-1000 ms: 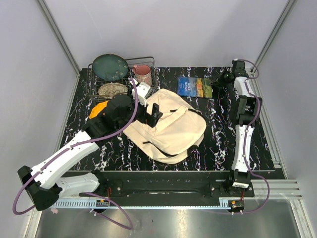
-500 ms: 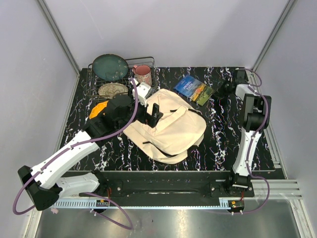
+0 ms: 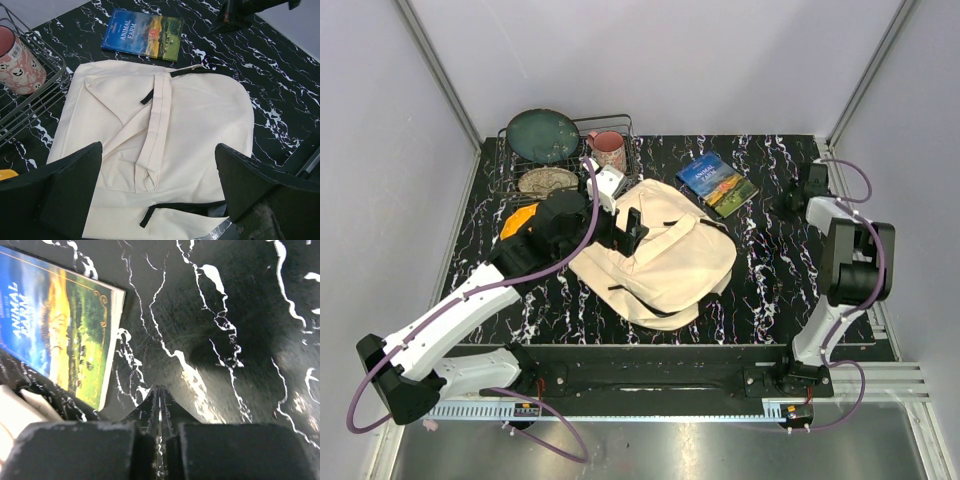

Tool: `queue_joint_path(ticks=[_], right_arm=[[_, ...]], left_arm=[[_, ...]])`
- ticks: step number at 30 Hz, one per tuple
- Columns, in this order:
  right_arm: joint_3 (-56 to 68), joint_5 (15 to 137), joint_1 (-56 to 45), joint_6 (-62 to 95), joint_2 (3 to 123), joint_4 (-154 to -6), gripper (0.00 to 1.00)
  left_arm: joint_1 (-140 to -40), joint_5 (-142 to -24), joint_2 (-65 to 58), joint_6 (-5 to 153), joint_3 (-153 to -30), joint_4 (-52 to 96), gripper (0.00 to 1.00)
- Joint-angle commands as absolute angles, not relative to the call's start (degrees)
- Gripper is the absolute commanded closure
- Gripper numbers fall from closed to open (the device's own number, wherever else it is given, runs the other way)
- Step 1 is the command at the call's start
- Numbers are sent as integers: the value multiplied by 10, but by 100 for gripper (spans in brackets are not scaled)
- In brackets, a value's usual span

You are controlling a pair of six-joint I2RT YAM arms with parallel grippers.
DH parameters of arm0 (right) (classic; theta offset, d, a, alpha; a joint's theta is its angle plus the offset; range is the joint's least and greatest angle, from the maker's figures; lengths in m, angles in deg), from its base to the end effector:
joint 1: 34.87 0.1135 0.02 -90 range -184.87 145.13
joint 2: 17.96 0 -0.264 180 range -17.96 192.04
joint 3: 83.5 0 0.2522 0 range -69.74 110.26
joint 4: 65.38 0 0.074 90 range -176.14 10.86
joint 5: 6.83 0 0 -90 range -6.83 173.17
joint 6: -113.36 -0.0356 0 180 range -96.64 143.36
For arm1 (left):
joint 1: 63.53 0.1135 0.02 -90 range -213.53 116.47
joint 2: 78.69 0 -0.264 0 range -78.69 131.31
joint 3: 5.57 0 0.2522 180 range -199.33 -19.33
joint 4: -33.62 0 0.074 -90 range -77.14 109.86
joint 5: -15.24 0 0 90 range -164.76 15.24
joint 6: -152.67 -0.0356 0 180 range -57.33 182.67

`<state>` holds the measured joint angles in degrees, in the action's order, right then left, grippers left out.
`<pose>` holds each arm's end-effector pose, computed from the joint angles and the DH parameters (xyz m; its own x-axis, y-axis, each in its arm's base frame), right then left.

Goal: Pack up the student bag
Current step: Adjust the book at the center of the board.

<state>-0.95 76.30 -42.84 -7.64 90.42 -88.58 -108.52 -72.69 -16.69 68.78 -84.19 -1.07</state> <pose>0.3986 -0.0515 0.1716 -0.6101 0.6017 -0.5155 0.4365 0.7982 0.4151 0.1720 -0.1701 0.3847 -0.2907 0.1402 -0.9465 0.6550 0.7502 -0.0900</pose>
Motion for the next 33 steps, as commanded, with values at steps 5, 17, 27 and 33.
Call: queue_joint_path(ticks=[5, 17, 27, 33], right_arm=[[83, 682, -434, -31, 907, -843, 44], [394, 601, -435, 16, 1161, -977, 39], [412, 554, -434, 15, 1194, -985, 41], [359, 536, -434, 14, 1170, -964, 48]], left_arm=[[-1080, -744, -166, 694, -849, 19, 1], [-1080, -742, -175, 701, -846, 13, 1], [-1078, -738, -176, 701, -838, 11, 1], [-1078, -743, -172, 701, -839, 11, 1]])
